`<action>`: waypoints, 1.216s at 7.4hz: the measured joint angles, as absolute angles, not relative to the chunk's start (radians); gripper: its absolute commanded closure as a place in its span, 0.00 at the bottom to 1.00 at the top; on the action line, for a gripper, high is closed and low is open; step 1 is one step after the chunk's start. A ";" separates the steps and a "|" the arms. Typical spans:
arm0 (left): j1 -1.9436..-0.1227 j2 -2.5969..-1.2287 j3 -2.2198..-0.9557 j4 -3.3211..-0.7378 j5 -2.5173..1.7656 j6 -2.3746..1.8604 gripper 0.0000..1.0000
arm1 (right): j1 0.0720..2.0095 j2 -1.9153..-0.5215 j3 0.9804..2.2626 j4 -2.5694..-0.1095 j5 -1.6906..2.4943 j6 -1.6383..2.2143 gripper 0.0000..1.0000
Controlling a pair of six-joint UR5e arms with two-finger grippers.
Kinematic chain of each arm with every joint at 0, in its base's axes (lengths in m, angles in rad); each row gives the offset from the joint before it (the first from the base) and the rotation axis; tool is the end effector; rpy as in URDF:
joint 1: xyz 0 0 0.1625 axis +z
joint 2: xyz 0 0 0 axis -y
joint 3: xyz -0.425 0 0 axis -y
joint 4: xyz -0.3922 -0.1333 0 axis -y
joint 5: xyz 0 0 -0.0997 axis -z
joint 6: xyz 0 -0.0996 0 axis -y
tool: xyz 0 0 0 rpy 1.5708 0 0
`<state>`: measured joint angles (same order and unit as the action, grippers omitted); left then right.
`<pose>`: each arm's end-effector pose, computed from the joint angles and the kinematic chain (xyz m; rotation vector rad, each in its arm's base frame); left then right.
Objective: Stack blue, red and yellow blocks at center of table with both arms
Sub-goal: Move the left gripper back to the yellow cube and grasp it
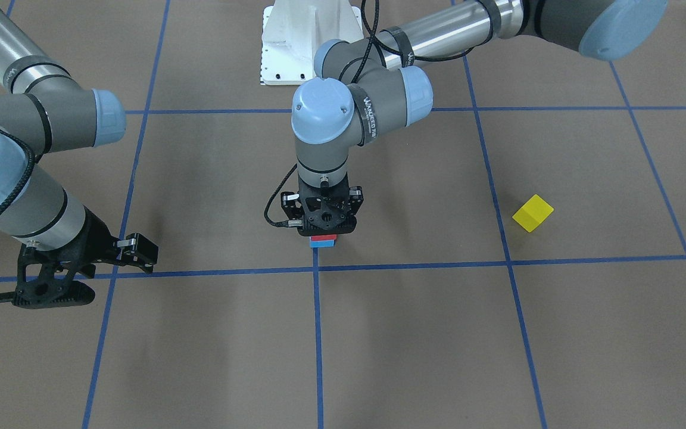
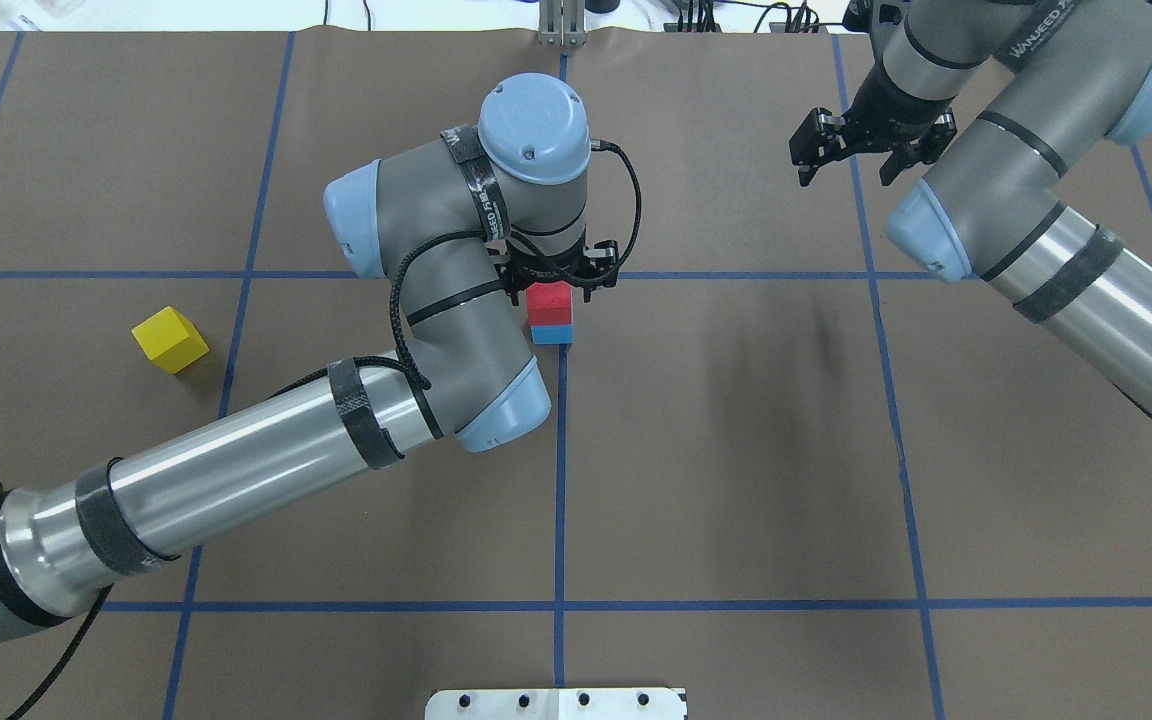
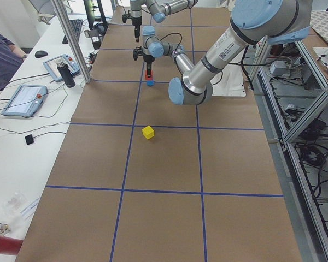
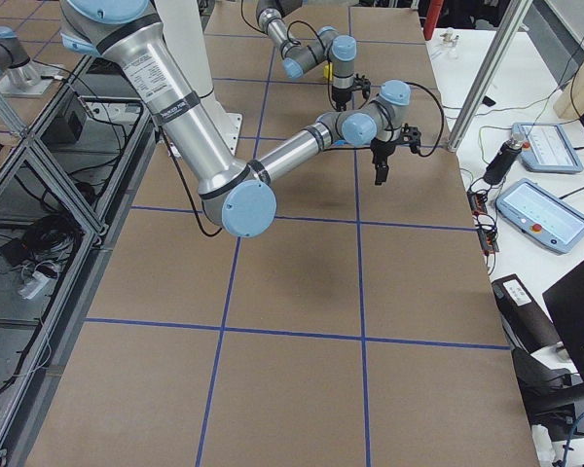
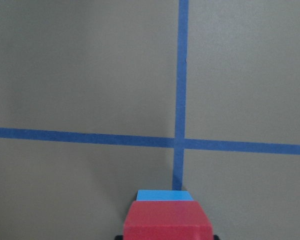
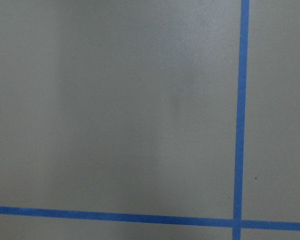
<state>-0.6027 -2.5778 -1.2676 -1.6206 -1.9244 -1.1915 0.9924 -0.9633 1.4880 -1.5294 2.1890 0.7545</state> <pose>0.5988 -0.5320 0.1357 0.0547 0.8158 -0.0776 -0.3247 -0.6356 0.3300 0.0587 -0.8102 -0.0086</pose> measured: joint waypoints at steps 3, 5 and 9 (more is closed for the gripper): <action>-0.608 -2.574 -1.320 -1.606 -1.924 -1.188 0.00 | 0.998 -0.962 1.488 -1.529 2.190 0.754 0.01; -0.685 -2.528 -1.444 -1.523 -1.983 -1.123 0.00 | 0.999 -0.962 1.488 -1.529 2.191 0.753 0.01; -0.886 -2.094 -1.815 -1.377 -2.061 -0.900 0.00 | 0.997 -0.962 1.489 -1.528 2.188 0.753 0.01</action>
<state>-0.8863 -2.0939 -1.8152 -1.3770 -2.0614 -0.9001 0.9974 -0.9617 1.4887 -1.5281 2.1882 0.7532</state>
